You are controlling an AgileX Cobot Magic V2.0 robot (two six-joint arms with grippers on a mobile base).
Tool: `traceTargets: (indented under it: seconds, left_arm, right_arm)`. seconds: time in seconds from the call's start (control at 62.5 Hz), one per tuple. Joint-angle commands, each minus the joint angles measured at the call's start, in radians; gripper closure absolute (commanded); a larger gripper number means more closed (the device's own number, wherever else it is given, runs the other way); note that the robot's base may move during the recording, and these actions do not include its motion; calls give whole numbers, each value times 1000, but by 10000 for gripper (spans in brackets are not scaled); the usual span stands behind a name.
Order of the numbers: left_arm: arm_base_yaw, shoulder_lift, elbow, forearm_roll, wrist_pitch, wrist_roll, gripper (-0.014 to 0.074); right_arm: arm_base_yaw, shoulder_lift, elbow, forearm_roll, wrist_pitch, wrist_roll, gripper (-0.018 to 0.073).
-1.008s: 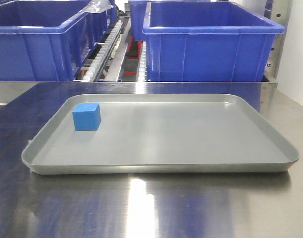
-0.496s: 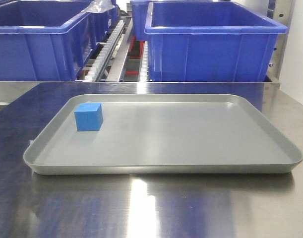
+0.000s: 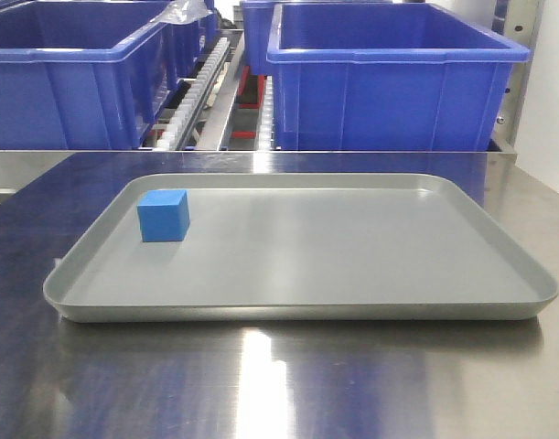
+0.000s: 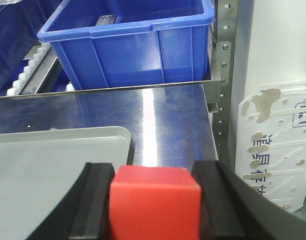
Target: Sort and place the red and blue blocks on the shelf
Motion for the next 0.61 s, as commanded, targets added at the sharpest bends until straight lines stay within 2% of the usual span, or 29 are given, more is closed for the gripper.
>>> traceTargets:
  seconds: [0.0, 0.16, 0.256, 0.384, 0.448, 0.592]
  left_arm:
    - [-1, -15, 39, -5, -78, 2, 468]
    - [-1, -15, 33, -5, -76, 2, 468]
    - [-1, 12, -25, -35, -71, 0, 468]
    - [-9, 151, -200, -35, -30, 0, 468]
    - [-19, 278, -313, -30, 11, 0, 468]
    - [-25, 603, -623, -38, 222, 0, 468]
  right_arm:
    - [-7, -1, -30, -11, -93, -1, 503]
    - [-7, -1, -30, -11, -93, -1, 503]
    - [-7, -1, -30, -11, -93, -1, 503]
    - [-7, -1, -30, -11, -93, -1, 503]
    - [-7, -1, -30, -11, -93, -1, 503]
    - [-7, -1, -30, -11, -93, -1, 503]
